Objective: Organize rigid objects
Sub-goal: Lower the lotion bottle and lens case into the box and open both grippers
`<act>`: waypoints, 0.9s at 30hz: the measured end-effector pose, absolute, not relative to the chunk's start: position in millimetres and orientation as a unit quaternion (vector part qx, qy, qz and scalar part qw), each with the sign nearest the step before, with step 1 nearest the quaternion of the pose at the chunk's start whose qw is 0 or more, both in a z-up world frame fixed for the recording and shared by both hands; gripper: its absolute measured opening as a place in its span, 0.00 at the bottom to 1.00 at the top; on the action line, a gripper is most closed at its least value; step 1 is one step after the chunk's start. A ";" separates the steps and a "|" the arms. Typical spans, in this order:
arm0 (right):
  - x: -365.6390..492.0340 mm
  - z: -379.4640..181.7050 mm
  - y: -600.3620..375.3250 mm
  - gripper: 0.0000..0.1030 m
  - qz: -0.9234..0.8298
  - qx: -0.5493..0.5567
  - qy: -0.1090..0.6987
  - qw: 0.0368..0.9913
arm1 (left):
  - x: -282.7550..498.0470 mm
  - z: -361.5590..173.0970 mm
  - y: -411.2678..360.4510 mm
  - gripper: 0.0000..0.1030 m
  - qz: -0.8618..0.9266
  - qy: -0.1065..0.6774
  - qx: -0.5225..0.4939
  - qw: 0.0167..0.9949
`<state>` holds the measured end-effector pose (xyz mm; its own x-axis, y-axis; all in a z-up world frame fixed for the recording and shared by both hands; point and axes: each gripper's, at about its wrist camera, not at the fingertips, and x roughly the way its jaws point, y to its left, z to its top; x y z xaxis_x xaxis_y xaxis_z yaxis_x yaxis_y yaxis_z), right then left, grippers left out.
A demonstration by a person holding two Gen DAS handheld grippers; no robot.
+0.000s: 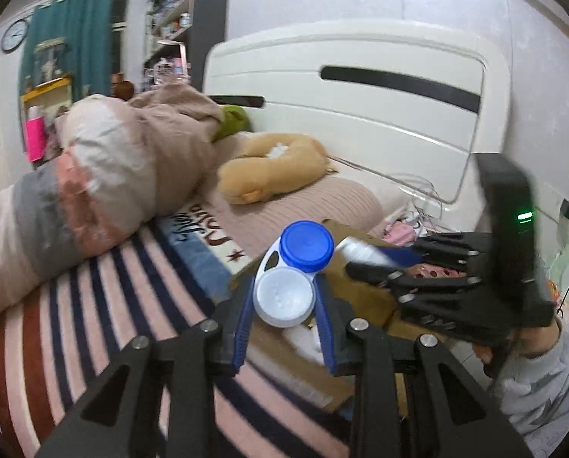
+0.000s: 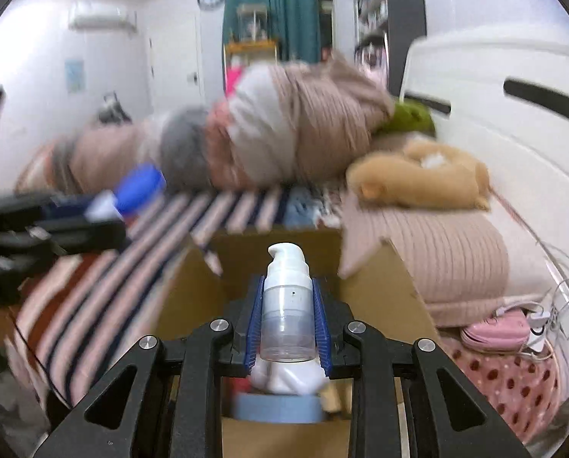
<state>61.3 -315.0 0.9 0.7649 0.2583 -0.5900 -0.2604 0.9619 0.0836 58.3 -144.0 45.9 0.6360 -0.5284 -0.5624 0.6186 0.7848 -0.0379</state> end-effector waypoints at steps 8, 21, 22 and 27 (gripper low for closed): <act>99.8 -38.2 -328.0 0.20 0.151 -0.014 0.366 0.918 | 84.2 19.1 -183.0 0.26 -0.316 0.328 0.116 0.883; 94.5 -37.6 -339.0 0.23 0.159 0.011 0.358 0.920 | 108.0 -6.3 -201.1 0.27 -0.293 0.363 0.148 0.872; 94.3 -37.6 -338.8 0.24 0.159 0.011 0.358 0.920 | 110.0 -8.0 -201.1 0.28 -0.289 0.365 0.150 0.872; 95.9 -37.8 -338.7 0.24 0.164 0.009 0.361 0.918 | 111.4 -11.2 -193.1 0.31 -0.282 0.371 0.141 0.874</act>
<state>95.9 -338.7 -37.8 0.6852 0.3077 -0.6602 -0.2953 0.9459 0.1344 111.4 -193.1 -11.2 0.5664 -0.3875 -0.7273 0.5969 0.8014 0.0379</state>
